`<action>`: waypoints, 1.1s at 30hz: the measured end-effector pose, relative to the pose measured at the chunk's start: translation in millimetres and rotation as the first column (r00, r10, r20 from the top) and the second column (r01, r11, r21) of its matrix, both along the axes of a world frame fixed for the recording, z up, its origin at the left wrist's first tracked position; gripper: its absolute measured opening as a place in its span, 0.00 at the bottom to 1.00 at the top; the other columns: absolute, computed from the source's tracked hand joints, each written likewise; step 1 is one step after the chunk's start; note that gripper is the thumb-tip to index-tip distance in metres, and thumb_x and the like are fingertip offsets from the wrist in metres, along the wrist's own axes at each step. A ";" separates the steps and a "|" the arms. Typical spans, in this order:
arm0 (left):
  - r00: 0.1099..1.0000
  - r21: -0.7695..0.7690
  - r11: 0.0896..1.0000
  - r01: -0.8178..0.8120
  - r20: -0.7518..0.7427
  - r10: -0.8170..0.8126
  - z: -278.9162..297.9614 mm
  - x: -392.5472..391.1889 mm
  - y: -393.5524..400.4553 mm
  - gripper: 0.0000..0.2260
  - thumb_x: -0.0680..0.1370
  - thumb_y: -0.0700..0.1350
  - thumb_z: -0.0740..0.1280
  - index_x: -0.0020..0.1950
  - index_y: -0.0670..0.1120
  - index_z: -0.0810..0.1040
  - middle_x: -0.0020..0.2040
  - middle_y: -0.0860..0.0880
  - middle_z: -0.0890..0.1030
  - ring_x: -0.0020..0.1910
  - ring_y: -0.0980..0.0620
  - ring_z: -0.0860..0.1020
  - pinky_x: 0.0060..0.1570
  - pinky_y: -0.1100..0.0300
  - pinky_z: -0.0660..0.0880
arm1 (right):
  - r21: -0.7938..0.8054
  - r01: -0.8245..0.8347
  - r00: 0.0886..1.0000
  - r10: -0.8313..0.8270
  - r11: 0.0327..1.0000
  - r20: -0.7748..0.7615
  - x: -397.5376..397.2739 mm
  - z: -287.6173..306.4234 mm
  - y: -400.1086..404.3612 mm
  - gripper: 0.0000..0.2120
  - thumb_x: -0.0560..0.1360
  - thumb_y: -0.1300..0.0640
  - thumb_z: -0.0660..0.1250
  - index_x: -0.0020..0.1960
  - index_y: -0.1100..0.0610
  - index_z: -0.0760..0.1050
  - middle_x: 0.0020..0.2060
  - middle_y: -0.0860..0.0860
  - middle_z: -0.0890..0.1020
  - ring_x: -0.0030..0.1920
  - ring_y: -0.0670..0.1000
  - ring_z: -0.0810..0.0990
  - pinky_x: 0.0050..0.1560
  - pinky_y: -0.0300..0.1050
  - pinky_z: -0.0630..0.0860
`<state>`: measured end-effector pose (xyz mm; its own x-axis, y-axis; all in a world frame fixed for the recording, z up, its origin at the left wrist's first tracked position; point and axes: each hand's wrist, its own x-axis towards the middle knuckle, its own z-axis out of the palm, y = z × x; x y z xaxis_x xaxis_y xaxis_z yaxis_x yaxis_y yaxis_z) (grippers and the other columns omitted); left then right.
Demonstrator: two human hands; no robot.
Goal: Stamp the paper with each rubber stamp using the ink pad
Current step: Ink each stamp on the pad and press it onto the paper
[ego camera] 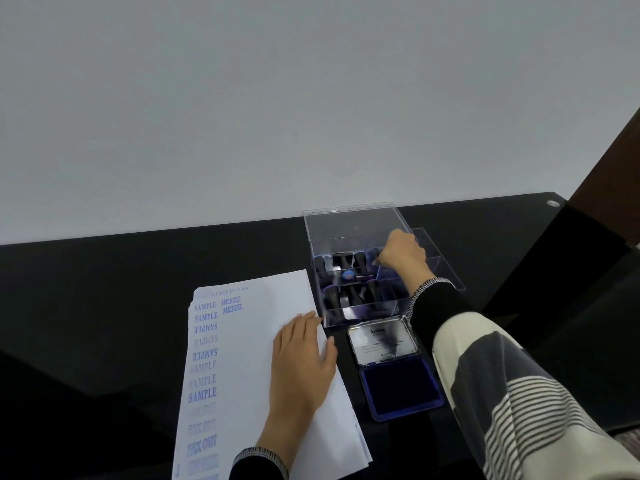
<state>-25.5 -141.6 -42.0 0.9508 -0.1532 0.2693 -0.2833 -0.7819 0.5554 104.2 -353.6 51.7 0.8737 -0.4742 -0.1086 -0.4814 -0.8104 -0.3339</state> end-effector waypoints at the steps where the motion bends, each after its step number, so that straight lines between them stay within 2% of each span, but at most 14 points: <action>1: 1.000 0.003 1.000 0.001 -0.002 -0.001 -0.2 0.1 -0.1 0.20 0.80 0.54 0.62 0.70 0.49 0.71 0.69 0.54 0.73 0.71 0.54 0.66 0.73 0.57 0.60 | 0.014 0.003 1.000 -0.003 1.000 0.002 0.4 -1.9 -0.8 0.20 0.74 0.56 0.71 0.62 0.62 0.71 0.60 0.60 0.76 0.61 0.61 0.76 0.58 0.53 0.72; 6: 1.000 0.012 1.000 0.008 0.019 -0.008 -2.3 1.4 0.9 0.19 0.80 0.53 0.62 0.69 0.49 0.72 0.68 0.54 0.73 0.70 0.54 0.67 0.73 0.59 0.59 | 0.076 0.009 1.000 -0.011 0.997 0.022 0.1 -3.8 -3.4 0.17 0.74 0.56 0.69 0.60 0.63 0.73 0.58 0.60 0.77 0.60 0.61 0.76 0.58 0.54 0.74; 9: 1.000 0.012 1.000 0.004 0.014 -0.004 -2.9 2.0 0.7 0.20 0.80 0.54 0.61 0.70 0.49 0.72 0.69 0.54 0.73 0.70 0.54 0.67 0.73 0.58 0.59 | 0.196 0.036 0.996 -0.051 0.980 0.071 1.7 -1.5 -5.8 0.15 0.73 0.55 0.70 0.56 0.62 0.76 0.54 0.60 0.79 0.57 0.61 0.77 0.58 0.54 0.75; 11: 1.000 0.018 1.000 0.004 0.024 -0.004 -3.9 2.1 1.1 0.19 0.80 0.53 0.62 0.69 0.48 0.72 0.68 0.53 0.73 0.70 0.54 0.67 0.73 0.58 0.60 | 0.304 0.034 0.983 -0.087 0.952 0.160 2.3 2.2 -7.6 0.11 0.72 0.58 0.71 0.53 0.62 0.78 0.50 0.60 0.81 0.53 0.60 0.80 0.56 0.55 0.77; 13: 0.999 0.023 1.000 0.004 0.037 -0.004 -4.5 2.0 1.2 0.19 0.79 0.53 0.63 0.68 0.48 0.73 0.67 0.53 0.74 0.69 0.53 0.68 0.72 0.57 0.62 | 0.389 0.005 0.954 -0.121 0.921 0.274 -3.0 10.9 -5.6 0.09 0.72 0.61 0.69 0.52 0.63 0.78 0.48 0.59 0.81 0.48 0.57 0.80 0.51 0.50 0.78; 15: 0.999 0.031 1.000 0.006 0.031 -0.007 -2.9 1.8 0.8 0.19 0.79 0.53 0.62 0.68 0.48 0.73 0.67 0.53 0.74 0.69 0.54 0.68 0.72 0.57 0.62 | 0.452 -0.030 0.908 -0.165 0.891 0.385 -14.7 22.2 0.4 0.09 0.73 0.63 0.68 0.53 0.63 0.76 0.46 0.56 0.78 0.45 0.53 0.76 0.44 0.44 0.72; 18: 1.000 0.036 0.999 -0.006 0.020 0.005 0.6 0.5 -0.2 0.18 0.79 0.53 0.63 0.67 0.48 0.74 0.68 0.52 0.73 0.69 0.53 0.67 0.71 0.59 0.61 | 0.511 -0.108 0.808 -0.224 0.853 0.545 -41.7 33.2 12.1 0.04 0.74 0.61 0.69 0.47 0.59 0.75 0.42 0.53 0.78 0.40 0.49 0.74 0.40 0.35 0.68; 21: 0.997 0.101 0.992 -0.070 0.044 0.066 6.8 -2.3 -1.5 0.14 0.78 0.53 0.65 0.60 0.48 0.77 0.59 0.52 0.76 0.59 0.52 0.72 0.59 0.60 0.67 | 0.495 -0.191 0.744 -0.204 0.848 0.636 -75.5 28.7 22.2 0.04 0.75 0.62 0.69 0.44 0.58 0.74 0.37 0.51 0.77 0.34 0.43 0.72 0.32 0.25 0.67; 23: 0.993 0.145 0.985 -0.097 0.082 0.086 11.0 -4.2 -2.8 0.11 0.77 0.53 0.65 0.55 0.49 0.78 0.52 0.53 0.77 0.51 0.52 0.73 0.51 0.59 0.68 | 0.453 -0.233 0.739 -0.146 0.861 0.658 -100.3 17.3 27.7 0.03 0.76 0.62 0.67 0.45 0.56 0.74 0.36 0.52 0.78 0.34 0.45 0.73 0.33 0.28 0.70; 24: 0.991 0.160 0.982 -0.102 0.098 0.087 12.9 -5.0 -3.1 0.10 0.78 0.53 0.64 0.53 0.48 0.78 0.50 0.53 0.77 0.49 0.52 0.73 0.49 0.59 0.68 | 0.410 -0.250 0.742 -0.098 0.877 0.664 -111.0 8.9 29.4 0.03 0.77 0.61 0.67 0.46 0.55 0.74 0.36 0.53 0.78 0.35 0.47 0.74 0.36 0.34 0.72; 26: 0.991 0.182 0.979 -0.095 0.111 0.075 16.3 -6.3 -2.4 0.10 0.79 0.52 0.63 0.53 0.49 0.78 0.50 0.53 0.78 0.49 0.52 0.74 0.49 0.59 0.69 | 0.244 -0.248 0.747 0.026 0.938 0.664 -127.2 -10.3 29.5 0.04 0.77 0.61 0.66 0.48 0.52 0.75 0.38 0.51 0.80 0.39 0.49 0.77 0.42 0.47 0.75; 28: 0.995 0.206 0.976 -0.073 0.082 0.057 20.1 -8.5 -1.0 0.10 0.80 0.51 0.60 0.57 0.49 0.77 0.54 0.54 0.78 0.52 0.52 0.73 0.51 0.60 0.68 | 0.090 -0.227 0.757 0.117 0.970 0.643 -138.3 -26.2 29.4 0.07 0.77 0.61 0.67 0.52 0.50 0.76 0.38 0.47 0.79 0.40 0.49 0.77 0.49 0.50 0.71; 30: 0.998 0.212 0.976 -0.052 0.045 0.044 22.8 -11.2 0.1 0.12 0.82 0.51 0.57 0.62 0.50 0.74 0.59 0.55 0.75 0.57 0.54 0.72 0.55 0.61 0.67 | 0.125 -0.268 0.728 0.116 0.955 0.676 -144.8 -35.3 30.5 0.09 0.77 0.63 0.67 0.55 0.51 0.77 0.40 0.45 0.78 0.42 0.48 0.77 0.51 0.51 0.72; 33: 1.000 0.200 0.980 -0.003 0.001 0.003 24.6 -17.3 2.8 0.15 0.83 0.51 0.55 0.68 0.50 0.71 0.64 0.55 0.72 0.62 0.55 0.69 0.61 0.63 0.65 | 0.285 -0.311 0.720 0.029 0.906 0.694 -146.9 -39.0 32.4 0.11 0.77 0.65 0.65 0.56 0.53 0.77 0.46 0.46 0.78 0.48 0.51 0.77 0.52 0.53 0.76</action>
